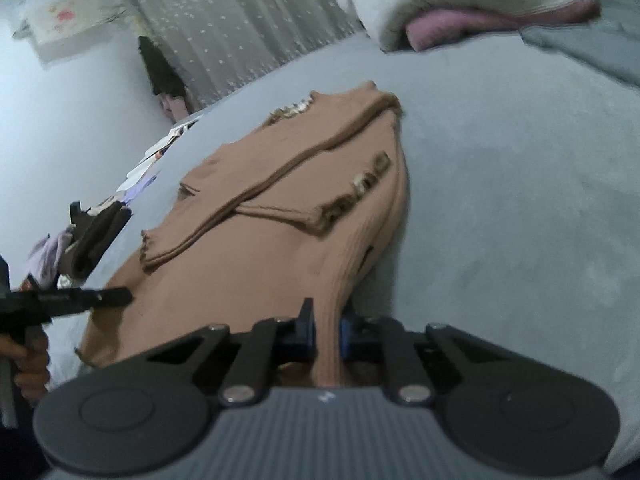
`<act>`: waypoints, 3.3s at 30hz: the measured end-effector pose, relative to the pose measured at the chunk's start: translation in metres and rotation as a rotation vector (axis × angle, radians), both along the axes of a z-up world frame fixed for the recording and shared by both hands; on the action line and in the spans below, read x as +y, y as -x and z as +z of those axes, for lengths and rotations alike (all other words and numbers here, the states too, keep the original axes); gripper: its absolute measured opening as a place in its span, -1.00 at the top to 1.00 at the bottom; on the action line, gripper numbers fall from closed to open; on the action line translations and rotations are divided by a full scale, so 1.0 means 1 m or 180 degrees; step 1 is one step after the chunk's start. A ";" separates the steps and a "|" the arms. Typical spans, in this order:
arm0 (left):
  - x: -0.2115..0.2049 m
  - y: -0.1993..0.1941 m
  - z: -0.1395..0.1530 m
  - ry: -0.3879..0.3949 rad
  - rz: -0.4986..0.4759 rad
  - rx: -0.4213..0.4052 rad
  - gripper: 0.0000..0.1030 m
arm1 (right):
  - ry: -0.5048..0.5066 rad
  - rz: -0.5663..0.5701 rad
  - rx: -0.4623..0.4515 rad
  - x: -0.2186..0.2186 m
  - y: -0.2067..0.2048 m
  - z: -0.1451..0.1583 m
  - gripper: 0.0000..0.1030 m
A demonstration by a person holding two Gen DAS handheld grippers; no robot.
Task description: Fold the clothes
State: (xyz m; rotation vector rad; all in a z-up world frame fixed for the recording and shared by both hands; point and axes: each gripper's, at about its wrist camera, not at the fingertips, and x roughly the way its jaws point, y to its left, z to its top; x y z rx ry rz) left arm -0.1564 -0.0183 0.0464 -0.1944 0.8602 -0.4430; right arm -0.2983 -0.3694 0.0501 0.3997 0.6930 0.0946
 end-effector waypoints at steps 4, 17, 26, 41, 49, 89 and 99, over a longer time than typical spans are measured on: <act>0.003 -0.002 0.002 0.0063 -0.0022 0.0029 0.84 | 0.0067 -0.0008 -0.0173 0.002 0.002 0.009 0.81; 0.010 0.003 0.018 0.0333 -0.0063 0.0022 0.84 | 0.0208 -0.0001 -0.0621 0.007 0.014 0.031 0.83; 0.007 0.004 0.014 0.0299 -0.0103 0.0076 0.86 | 0.0153 -0.0078 -0.0691 0.001 0.021 0.041 0.83; 0.013 0.005 0.015 0.0341 0.0017 0.0070 0.86 | 0.0237 -0.0101 -0.0639 0.002 0.018 0.039 0.83; 0.039 -0.001 0.014 0.0502 0.0255 0.0190 0.86 | 0.0138 -0.0288 -0.0441 -0.012 0.016 0.032 0.83; 0.003 0.039 -0.008 0.0077 0.0148 -0.0005 0.89 | 0.0302 -0.0249 -0.0262 -0.003 0.006 0.022 0.83; 0.022 0.045 0.018 0.0539 0.0247 -0.0309 0.90 | 0.0587 -0.0231 -0.0583 0.012 0.013 0.034 0.83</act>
